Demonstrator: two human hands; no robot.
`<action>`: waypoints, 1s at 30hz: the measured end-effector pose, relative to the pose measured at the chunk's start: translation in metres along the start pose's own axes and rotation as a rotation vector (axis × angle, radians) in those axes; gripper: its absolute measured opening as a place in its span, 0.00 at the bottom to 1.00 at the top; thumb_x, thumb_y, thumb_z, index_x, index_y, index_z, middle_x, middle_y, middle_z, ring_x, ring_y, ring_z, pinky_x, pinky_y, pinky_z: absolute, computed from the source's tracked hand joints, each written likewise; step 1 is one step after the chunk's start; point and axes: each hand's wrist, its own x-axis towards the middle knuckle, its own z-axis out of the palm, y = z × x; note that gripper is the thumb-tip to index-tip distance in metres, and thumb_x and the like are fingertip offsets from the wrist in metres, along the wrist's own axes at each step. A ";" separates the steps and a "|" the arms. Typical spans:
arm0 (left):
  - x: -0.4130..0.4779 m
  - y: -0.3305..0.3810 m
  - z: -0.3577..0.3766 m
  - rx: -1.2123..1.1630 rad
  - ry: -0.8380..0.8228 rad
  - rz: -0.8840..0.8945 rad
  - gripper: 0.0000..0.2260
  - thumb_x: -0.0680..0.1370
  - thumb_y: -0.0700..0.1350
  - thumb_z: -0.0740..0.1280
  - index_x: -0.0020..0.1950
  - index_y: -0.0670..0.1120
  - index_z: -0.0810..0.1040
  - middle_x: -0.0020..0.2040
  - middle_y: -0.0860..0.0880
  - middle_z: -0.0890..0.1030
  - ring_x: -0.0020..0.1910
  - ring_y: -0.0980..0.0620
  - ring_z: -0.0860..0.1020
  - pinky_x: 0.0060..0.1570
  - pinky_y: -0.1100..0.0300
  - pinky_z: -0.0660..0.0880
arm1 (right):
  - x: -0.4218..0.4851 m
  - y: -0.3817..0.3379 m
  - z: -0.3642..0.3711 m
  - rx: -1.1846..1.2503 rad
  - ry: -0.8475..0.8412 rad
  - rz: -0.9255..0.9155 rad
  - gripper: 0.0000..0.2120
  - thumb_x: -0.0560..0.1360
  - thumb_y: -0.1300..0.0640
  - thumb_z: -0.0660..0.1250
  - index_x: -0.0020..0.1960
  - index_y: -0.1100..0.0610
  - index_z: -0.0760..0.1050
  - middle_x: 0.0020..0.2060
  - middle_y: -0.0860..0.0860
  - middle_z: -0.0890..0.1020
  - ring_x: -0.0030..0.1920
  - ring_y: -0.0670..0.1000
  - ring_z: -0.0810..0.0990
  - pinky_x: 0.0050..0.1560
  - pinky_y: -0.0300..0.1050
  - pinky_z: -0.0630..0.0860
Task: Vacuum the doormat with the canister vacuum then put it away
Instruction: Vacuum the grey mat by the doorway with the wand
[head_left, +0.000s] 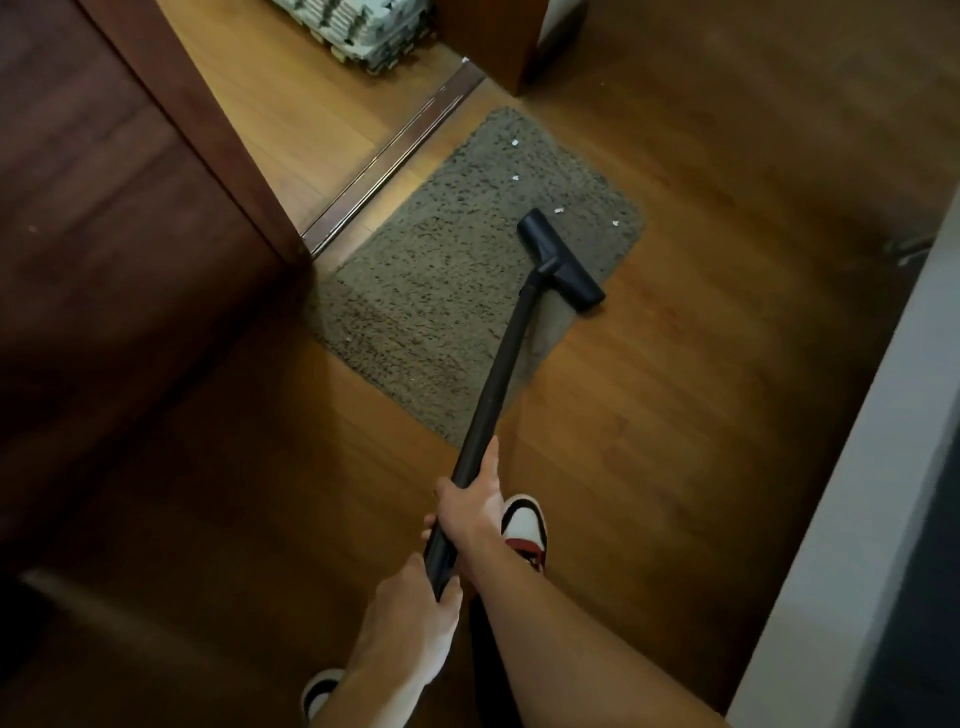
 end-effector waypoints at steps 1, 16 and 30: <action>-0.005 -0.009 -0.002 0.018 0.001 0.004 0.11 0.80 0.57 0.62 0.56 0.51 0.72 0.45 0.53 0.79 0.41 0.57 0.80 0.43 0.62 0.79 | -0.007 0.007 0.006 0.007 0.001 0.004 0.45 0.80 0.61 0.65 0.78 0.32 0.39 0.62 0.57 0.77 0.28 0.49 0.81 0.34 0.50 0.84; -0.038 -0.064 0.009 -0.017 -0.066 -0.096 0.13 0.80 0.58 0.62 0.60 0.53 0.72 0.45 0.56 0.77 0.43 0.58 0.76 0.46 0.63 0.71 | -0.066 0.053 0.029 -0.012 -0.027 -0.017 0.45 0.80 0.62 0.63 0.79 0.34 0.37 0.59 0.51 0.72 0.26 0.48 0.79 0.29 0.43 0.79; -0.007 0.011 0.011 -0.068 -0.053 -0.136 0.09 0.80 0.58 0.62 0.54 0.55 0.68 0.45 0.56 0.76 0.44 0.56 0.76 0.47 0.62 0.71 | -0.011 0.009 -0.016 -0.064 -0.051 -0.063 0.44 0.81 0.61 0.64 0.79 0.36 0.36 0.62 0.53 0.74 0.26 0.47 0.80 0.27 0.41 0.78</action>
